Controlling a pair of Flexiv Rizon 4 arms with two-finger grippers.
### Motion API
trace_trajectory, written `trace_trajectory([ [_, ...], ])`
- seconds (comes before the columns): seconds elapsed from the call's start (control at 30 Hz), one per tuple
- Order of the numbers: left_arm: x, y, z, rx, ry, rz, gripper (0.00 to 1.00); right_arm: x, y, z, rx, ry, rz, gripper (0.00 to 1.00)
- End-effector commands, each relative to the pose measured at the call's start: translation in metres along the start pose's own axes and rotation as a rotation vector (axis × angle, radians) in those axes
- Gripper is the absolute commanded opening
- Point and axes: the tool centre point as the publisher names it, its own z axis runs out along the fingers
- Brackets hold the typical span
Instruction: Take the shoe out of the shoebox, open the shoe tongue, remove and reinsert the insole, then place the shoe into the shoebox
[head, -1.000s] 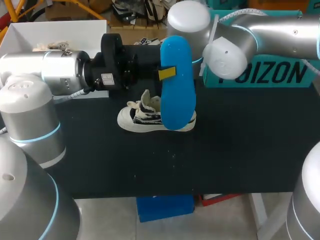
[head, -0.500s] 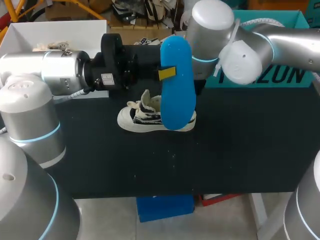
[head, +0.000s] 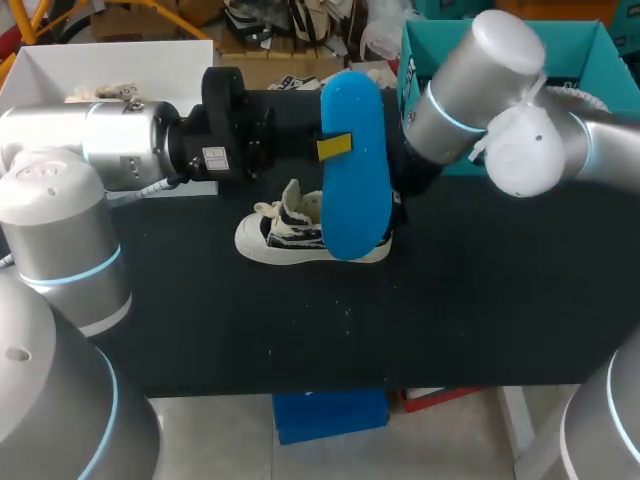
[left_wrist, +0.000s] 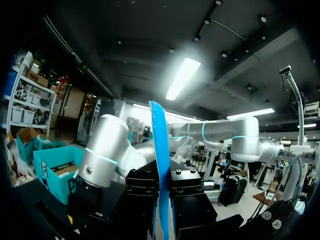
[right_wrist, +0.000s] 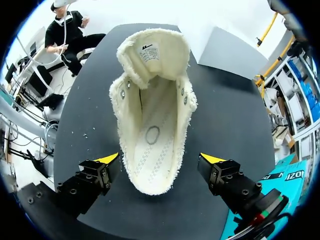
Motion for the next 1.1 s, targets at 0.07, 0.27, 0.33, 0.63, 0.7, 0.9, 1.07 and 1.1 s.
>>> trace_trajectory([
  [0.07, 0.000, 0.001, 0.003, 0.002, -0.005, 0.002, 0.00, 0.003, -0.007, 0.005, -0.145, -0.002, 0.007, 1.00],
  [0.27, 0.000, 0.001, 0.003, 0.002, -0.005, 0.002, 0.00, 0.005, -0.010, 0.011, -0.209, 0.000, 0.033, 1.00],
  [0.33, 0.000, 0.001, 0.003, 0.002, -0.005, 0.002, 0.00, 0.006, -0.011, 0.013, -0.215, 0.001, 0.037, 1.00],
  [0.63, 0.000, 0.001, 0.003, 0.002, -0.005, 0.002, 0.00, 0.007, -0.014, 0.020, -0.294, 0.001, 0.063, 1.00],
  [0.7, 0.000, 0.001, 0.003, 0.002, -0.005, 0.002, 0.00, 0.007, -0.014, 0.022, -0.305, 0.002, 0.064, 1.00],
  [0.9, 0.000, 0.001, 0.003, 0.002, -0.005, 0.002, 0.00, 0.007, -0.018, 0.029, -0.354, 0.008, 0.080, 1.00],
  [1.07, 0.000, 0.001, 0.003, 0.002, -0.005, 0.002, 0.00, 0.008, -0.021, 0.036, -0.373, 0.010, 0.082, 1.00],
  [1.1, 0.000, 0.001, 0.003, 0.002, -0.005, 0.002, 0.00, 0.008, -0.021, 0.037, -0.379, 0.009, 0.081, 1.00],
])
